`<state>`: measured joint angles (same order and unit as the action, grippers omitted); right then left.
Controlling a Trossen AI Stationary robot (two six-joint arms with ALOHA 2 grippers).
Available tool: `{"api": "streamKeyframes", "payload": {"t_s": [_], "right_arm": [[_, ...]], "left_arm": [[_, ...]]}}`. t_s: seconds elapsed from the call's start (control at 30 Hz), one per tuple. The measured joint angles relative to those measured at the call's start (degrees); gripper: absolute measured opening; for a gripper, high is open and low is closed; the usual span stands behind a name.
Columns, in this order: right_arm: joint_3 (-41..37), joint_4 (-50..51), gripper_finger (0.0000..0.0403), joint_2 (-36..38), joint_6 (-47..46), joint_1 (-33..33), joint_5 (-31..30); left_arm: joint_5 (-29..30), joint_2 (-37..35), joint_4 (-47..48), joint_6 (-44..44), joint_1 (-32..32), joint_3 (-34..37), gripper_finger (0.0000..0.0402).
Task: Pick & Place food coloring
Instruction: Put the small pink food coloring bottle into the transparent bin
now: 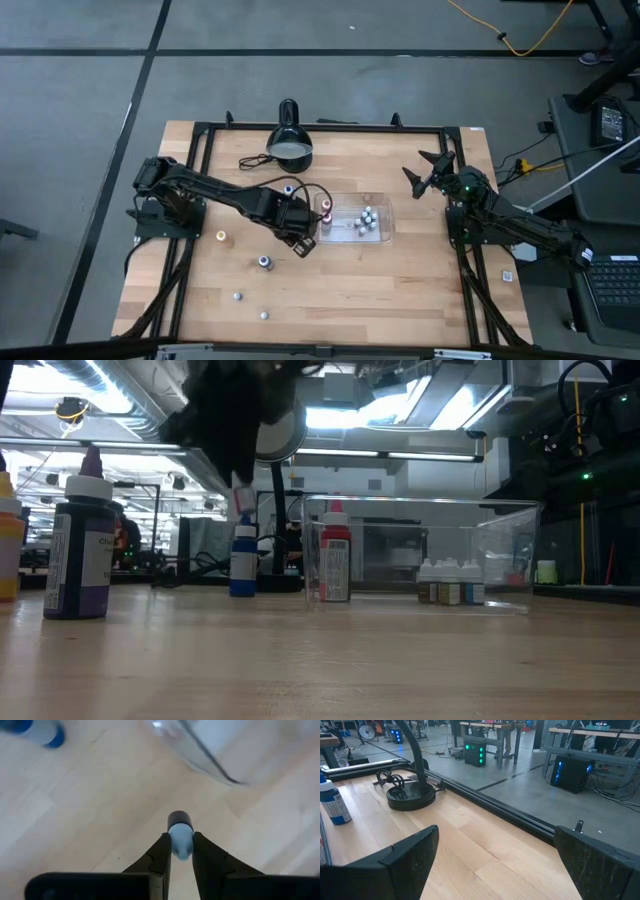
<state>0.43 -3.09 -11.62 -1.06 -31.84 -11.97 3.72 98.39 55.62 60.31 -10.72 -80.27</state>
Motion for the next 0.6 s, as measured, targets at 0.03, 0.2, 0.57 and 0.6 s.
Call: {"api": "streamKeyframes", "payload": {"t_s": [0.03,0.2,0.57,0.6], "right_arm": [[0.0,0.0,0.0394,0.0,-0.1,0.0,0.0],[0.0,0.0,0.0394,0.0,-0.1,0.0,0.0],[0.0,0.0,0.0394,0.0,-0.1,0.0,0.0],[0.0,0.0,0.0394,0.0,0.0,0.0,0.0]], "left_arm": [[-0.7,0.0,0.8,-2.4,0.0,-0.8,0.0055],[-2.5,0.0,3.3,-12.3,0.0,-5.0,0.0055],[-1.9,2.0,4.1,-23.2,0.6,-13.4,0.0054],[-1.9,2.9,4.1,-23.8,0.9,-14.6,0.0054]]}}
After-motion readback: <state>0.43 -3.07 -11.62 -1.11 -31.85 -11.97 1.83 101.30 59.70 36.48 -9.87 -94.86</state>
